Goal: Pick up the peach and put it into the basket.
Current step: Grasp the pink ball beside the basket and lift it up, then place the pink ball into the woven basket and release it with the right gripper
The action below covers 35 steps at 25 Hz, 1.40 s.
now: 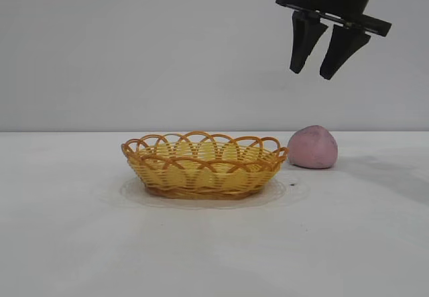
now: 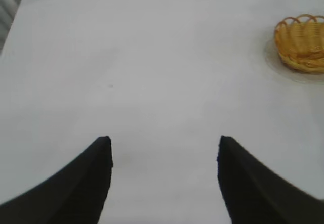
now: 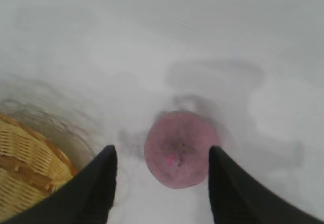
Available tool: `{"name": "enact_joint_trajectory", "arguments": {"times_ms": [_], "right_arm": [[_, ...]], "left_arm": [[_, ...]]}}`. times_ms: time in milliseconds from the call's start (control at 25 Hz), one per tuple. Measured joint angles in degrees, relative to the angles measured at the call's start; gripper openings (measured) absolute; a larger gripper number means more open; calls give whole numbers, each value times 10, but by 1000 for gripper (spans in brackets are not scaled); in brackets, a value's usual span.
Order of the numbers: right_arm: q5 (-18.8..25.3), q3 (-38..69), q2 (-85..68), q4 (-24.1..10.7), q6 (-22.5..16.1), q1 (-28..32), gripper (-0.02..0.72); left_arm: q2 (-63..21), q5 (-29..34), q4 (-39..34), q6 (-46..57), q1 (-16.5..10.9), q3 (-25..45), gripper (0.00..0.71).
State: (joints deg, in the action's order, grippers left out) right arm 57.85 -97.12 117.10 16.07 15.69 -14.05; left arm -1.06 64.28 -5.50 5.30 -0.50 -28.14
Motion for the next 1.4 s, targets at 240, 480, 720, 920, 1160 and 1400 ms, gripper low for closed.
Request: {"name": "enact_joint_trajectory", "arguments": {"times_ms": [240,480,720,920,1160,1400], "right_arm": [[7,0,18,-1,-4,0,391],[3,0,92,-6,-20,0,325],[-12,-4,104,3,-9,-7,0],[-5,-4,-5,7,2,-53,0],[24,-5,-54,19,2,-140,0],[18,-5,24,24,2,-184,0]], "left_arm": [[0,0,0,0,0,0,436],[0,0,0,0,0,0,436],[0,0,0,0,0,0,436],[0,0,0,0,0,0,436],[0,0,0,0,0,0,436],[0,0,0,0,0,0,436]]}}
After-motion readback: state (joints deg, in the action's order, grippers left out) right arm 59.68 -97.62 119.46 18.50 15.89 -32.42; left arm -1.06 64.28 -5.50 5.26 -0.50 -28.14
